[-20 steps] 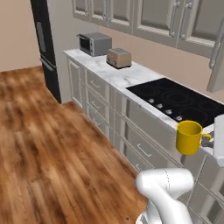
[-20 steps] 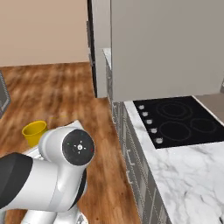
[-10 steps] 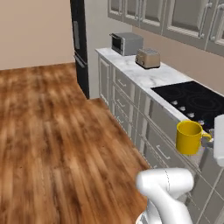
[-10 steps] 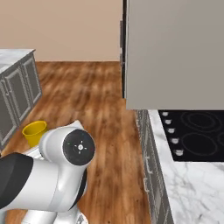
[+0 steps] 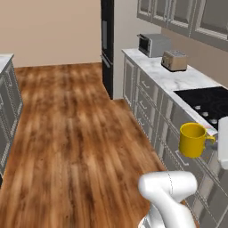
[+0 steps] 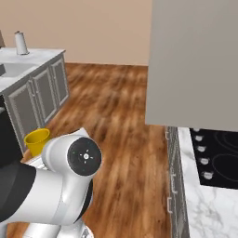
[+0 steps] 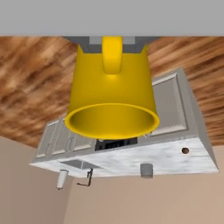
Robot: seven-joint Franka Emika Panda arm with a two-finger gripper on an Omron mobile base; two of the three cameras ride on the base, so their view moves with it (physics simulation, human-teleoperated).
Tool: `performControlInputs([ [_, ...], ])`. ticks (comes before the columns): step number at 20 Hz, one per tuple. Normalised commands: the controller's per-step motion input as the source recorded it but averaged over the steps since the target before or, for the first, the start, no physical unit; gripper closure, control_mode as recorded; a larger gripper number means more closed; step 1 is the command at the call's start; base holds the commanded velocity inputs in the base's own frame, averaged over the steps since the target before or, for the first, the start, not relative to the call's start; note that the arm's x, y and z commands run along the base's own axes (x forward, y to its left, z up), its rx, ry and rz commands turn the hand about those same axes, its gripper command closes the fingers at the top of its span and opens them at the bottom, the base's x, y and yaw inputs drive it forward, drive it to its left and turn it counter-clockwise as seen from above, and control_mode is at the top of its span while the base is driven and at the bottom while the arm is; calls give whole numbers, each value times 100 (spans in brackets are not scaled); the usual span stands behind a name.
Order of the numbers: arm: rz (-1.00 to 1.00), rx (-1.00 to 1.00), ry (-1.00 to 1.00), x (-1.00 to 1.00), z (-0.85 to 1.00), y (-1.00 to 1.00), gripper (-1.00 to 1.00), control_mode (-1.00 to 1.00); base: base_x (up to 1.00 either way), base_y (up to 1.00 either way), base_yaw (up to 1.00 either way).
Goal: Open the cabinet directly in front. Then move the wine and the mug to the dining counter with the jar on it.
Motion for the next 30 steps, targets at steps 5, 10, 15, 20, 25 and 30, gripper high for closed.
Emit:
performControlInputs([
  [5,0,0,0,0,0,0,100,100,-8,15,28],
  [10,0,0,0,0,0,0,100,100,-6,16,27],
  [15,0,0,0,0,0,0,100,100,-7,14,29],
  [20,0,0,0,0,0,0,100,100,-5,17,29],
  [25,0,0,0,0,0,0,100,100,0,24,27],
  [30,0,0,0,0,0,0,100,100,0,29,24],
])
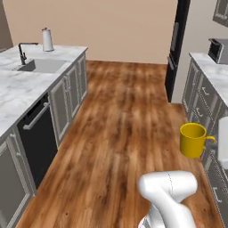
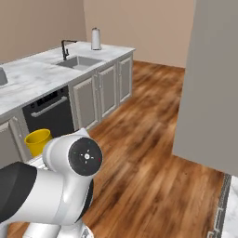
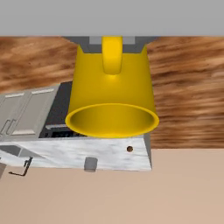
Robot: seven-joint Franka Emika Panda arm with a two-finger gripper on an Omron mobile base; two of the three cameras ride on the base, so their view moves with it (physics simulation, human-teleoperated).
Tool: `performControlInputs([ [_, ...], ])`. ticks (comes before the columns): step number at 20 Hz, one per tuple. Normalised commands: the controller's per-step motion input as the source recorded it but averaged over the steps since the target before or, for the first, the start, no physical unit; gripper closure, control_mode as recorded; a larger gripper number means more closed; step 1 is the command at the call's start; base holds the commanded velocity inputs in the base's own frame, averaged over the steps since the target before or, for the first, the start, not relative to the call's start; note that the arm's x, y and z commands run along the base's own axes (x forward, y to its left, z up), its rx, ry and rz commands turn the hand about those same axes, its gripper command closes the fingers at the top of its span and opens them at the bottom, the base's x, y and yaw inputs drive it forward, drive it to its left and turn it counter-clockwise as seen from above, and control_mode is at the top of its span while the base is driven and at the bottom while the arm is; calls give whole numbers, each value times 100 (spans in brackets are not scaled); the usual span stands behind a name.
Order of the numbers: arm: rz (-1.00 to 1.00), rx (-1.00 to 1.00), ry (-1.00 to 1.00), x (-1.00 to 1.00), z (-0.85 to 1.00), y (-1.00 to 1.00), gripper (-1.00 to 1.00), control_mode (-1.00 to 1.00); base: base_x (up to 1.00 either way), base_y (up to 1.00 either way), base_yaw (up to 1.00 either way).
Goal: Open the cabinet directly in front. Then move the wine and the mug to the dining counter with the jar on it.
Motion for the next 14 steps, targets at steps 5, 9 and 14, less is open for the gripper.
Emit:
performControlInputs([
  [5,0,0,0,0,0,0,100,100,0,32,19],
  [9,0,0,0,0,0,0,100,100,0,25,15],
  [14,0,0,0,0,0,0,100,100,0,34,11],
])
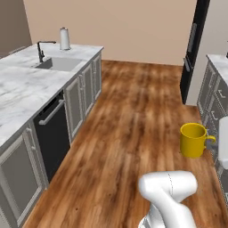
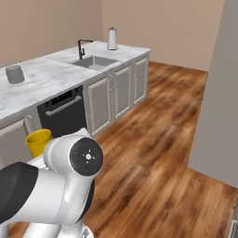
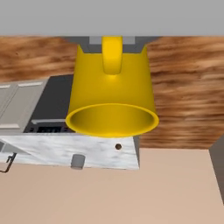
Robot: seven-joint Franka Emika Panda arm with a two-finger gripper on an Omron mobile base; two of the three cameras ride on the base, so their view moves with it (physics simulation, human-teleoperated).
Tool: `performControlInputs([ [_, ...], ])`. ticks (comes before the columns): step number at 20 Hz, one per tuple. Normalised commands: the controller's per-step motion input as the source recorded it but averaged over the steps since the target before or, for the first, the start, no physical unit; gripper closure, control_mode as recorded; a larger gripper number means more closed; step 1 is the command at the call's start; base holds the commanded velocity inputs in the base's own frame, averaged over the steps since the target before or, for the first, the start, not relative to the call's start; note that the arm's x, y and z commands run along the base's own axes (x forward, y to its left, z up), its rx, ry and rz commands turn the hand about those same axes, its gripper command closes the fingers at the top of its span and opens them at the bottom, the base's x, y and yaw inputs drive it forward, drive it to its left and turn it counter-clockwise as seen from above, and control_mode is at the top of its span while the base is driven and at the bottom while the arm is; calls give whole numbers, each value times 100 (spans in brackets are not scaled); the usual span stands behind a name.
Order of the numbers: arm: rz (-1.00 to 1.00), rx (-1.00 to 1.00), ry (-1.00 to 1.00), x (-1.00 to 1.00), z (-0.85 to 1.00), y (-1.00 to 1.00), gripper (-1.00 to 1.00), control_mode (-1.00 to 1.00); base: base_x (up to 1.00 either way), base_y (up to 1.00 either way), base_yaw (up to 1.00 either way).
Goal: Open the cabinet directly in front. Then move the wine and the mug to the dining counter with the jar on it.
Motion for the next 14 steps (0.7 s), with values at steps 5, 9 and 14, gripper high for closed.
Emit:
performControlInputs([
  [5,0,0,0,0,0,0,100,100,11,48,6],
  [9,0,0,0,0,0,0,100,100,29,59,2],
  [14,0,0,0,0,0,0,100,100,37,44,1],
])
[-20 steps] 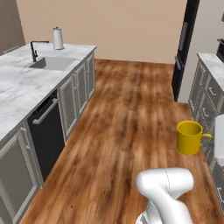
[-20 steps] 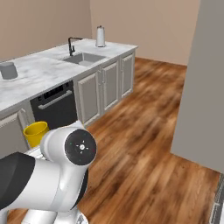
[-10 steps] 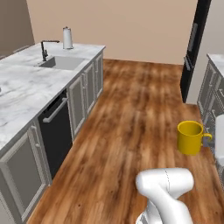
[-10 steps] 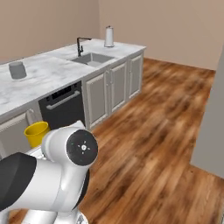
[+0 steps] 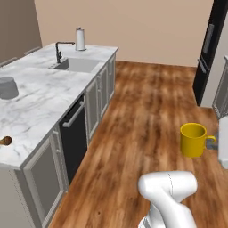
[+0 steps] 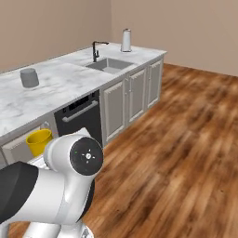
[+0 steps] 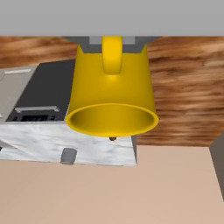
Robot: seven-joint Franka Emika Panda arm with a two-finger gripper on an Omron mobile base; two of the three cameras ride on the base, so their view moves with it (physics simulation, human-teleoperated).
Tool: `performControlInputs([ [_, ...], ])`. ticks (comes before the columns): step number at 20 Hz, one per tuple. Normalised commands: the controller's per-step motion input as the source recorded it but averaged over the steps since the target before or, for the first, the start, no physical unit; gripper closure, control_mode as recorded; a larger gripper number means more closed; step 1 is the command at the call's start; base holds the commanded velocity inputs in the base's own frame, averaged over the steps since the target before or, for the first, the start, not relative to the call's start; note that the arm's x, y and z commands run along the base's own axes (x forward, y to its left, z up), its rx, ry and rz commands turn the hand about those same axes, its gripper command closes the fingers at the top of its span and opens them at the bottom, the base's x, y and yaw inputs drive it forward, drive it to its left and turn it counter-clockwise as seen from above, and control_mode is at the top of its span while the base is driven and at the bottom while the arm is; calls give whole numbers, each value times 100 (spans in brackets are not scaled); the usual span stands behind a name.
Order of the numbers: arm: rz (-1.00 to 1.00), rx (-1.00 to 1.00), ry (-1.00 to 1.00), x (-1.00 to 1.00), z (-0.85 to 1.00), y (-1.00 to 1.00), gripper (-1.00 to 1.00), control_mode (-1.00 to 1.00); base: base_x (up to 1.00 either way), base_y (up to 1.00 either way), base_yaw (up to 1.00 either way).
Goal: Open the cabinet directly in front. Then move the wine and the mug to the dining counter with the jar on it.
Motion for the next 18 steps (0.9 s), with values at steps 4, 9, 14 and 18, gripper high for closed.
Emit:
performControlInputs([
  [4,0,0,0,0,0,0,100,100,40,24,0],
  [9,0,0,0,0,0,0,100,100,48,21,0],
  [14,0,0,0,0,0,0,100,100,61,13,0],
  [18,0,0,0,0,0,0,100,100,72,2,0],
])
